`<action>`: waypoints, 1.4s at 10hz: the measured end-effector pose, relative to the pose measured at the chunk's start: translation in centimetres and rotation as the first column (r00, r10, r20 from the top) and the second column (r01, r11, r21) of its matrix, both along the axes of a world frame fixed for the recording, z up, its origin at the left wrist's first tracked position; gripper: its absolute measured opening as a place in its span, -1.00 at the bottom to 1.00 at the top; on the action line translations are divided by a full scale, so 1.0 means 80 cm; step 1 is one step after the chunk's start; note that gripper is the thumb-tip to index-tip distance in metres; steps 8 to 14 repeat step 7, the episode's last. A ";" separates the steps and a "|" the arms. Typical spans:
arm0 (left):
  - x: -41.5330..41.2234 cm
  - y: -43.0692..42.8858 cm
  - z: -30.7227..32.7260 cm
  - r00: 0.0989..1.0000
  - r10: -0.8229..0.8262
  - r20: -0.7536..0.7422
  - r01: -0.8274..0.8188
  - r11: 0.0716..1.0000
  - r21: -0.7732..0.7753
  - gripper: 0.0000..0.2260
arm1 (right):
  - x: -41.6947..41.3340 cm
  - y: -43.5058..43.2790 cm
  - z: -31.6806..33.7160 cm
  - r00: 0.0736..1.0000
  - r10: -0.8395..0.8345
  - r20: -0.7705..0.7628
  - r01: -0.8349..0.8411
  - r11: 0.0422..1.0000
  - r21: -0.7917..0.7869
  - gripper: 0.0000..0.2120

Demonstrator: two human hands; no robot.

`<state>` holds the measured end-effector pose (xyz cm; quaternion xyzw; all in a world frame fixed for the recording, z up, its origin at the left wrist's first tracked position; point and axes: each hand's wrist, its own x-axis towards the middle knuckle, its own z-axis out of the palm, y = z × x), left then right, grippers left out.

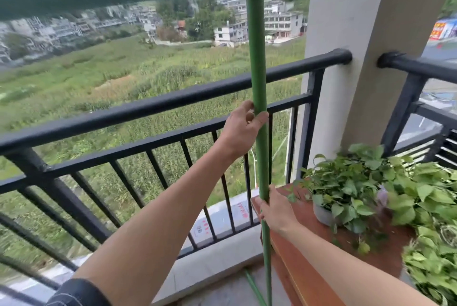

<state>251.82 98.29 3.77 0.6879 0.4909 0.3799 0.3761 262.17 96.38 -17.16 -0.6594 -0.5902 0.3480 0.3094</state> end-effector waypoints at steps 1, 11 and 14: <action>0.000 0.000 -0.004 1.000 -0.023 -0.017 0.023 1.000 0.014 -0.76 | 0.003 -0.006 -0.007 1.000 0.001 -0.014 -0.001 1.000 0.006 -0.91; -0.129 -0.131 -0.099 0.993 -0.015 -0.114 -0.008 0.979 -0.203 -0.81 | 0.025 -0.105 0.045 0.970 0.048 0.238 -0.037 0.998 -0.053 -0.75; -0.129 -0.131 -0.099 0.993 -0.015 -0.114 -0.008 0.979 -0.203 -0.81 | 0.025 -0.105 0.045 0.970 0.048 0.238 -0.037 0.998 -0.053 -0.75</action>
